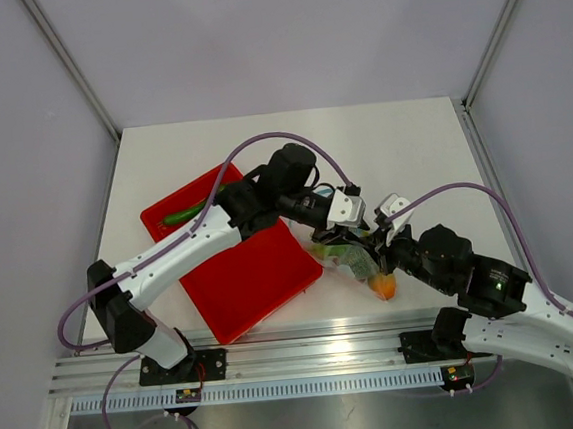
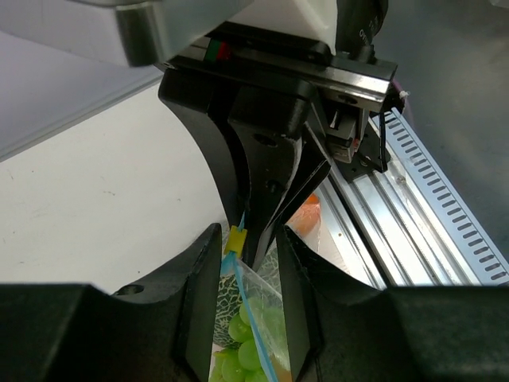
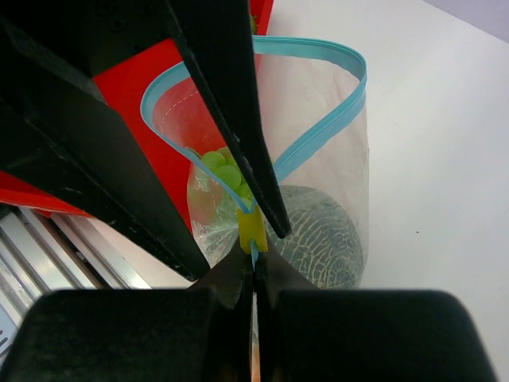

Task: Place the food in the zip-top bag and seal the zipper
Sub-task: Zip the zipper food storage bag at the center of the board.

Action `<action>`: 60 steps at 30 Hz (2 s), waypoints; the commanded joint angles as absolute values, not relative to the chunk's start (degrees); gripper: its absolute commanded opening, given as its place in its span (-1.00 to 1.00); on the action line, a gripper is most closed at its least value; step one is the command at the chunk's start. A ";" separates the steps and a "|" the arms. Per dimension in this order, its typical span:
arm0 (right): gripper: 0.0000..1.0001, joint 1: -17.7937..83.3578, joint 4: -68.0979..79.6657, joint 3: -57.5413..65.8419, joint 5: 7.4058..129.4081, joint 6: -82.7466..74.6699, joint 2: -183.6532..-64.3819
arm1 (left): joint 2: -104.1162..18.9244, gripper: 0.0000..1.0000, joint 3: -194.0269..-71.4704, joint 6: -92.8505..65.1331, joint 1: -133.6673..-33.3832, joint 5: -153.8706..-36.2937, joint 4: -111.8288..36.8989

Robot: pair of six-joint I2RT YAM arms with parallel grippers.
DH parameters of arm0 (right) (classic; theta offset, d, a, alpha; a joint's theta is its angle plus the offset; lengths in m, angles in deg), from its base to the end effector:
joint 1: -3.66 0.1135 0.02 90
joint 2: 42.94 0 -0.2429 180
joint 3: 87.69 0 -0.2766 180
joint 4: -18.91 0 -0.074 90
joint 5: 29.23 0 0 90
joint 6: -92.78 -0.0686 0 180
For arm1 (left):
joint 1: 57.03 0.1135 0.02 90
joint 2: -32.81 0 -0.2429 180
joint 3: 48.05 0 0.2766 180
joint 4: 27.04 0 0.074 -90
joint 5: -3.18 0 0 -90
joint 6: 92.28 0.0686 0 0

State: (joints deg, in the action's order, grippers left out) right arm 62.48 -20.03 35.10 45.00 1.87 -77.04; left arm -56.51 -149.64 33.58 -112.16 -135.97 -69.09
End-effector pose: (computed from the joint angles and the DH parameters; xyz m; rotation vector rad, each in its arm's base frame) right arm 0.1236 0.1683 0.3200 -0.7273 1.7152 0.4749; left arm 0.1807 -0.3501 0.3561 1.7981 1.0236 -1.0958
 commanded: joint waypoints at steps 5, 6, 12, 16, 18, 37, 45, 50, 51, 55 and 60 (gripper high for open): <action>-1.00 62.19 -16.82 31.80 45.39 1.55 -77.13 | -57.89 -0.36 -152.60 32.70 -112.84 -138.06 -68.92; -1.00 62.10 -16.82 31.97 45.12 1.46 -76.95 | -57.72 -0.55 -152.51 32.88 -112.75 -138.06 -69.01; -1.00 62.10 -16.30 32.59 43.80 1.54 -76.07 | -57.19 -1.00 -151.81 34.02 -112.84 -136.66 -70.68; -1.00 62.02 -16.03 31.54 42.93 1.98 -78.00 | -57.01 -1.00 -151.72 34.46 -112.84 -135.25 -71.38; -1.00 61.49 -15.68 31.18 43.53 2.25 -79.67 | -57.01 -1.00 -151.55 34.72 -112.75 -134.29 -71.21; -1.00 41.28 -11.55 24.85 70.69 6.55 -90.31 | -59.21 -1.00 -150.58 29.80 -105.37 -133.14 -62.16; -1.00 36.10 -10.41 25.64 71.14 6.12 -89.96 | -60.88 -1.00 -150.14 27.69 -103.43 -134.63 -60.49; -1.00 34.33 -8.92 26.61 70.61 5.50 -88.99 | -61.23 -1.00 -148.65 26.99 -102.38 -134.81 -60.57; -1.00 34.24 -8.83 26.78 70.26 5.41 -88.82 | -61.32 -1.00 -148.56 26.90 -102.38 -134.81 -60.57; -1.00 34.07 -7.95 27.31 69.38 4.98 -88.11 | -61.93 -1.00 -148.38 26.72 -101.85 -134.37 -61.01; -1.00 34.07 -7.60 28.19 65.27 4.45 -86.62 | -62.64 -1.00 -148.29 26.55 -101.32 -133.49 -61.45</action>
State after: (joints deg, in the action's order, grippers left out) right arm 34.99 -15.38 29.11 69.67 5.24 -89.74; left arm -61.19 -149.40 26.76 -103.05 -135.03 -59.16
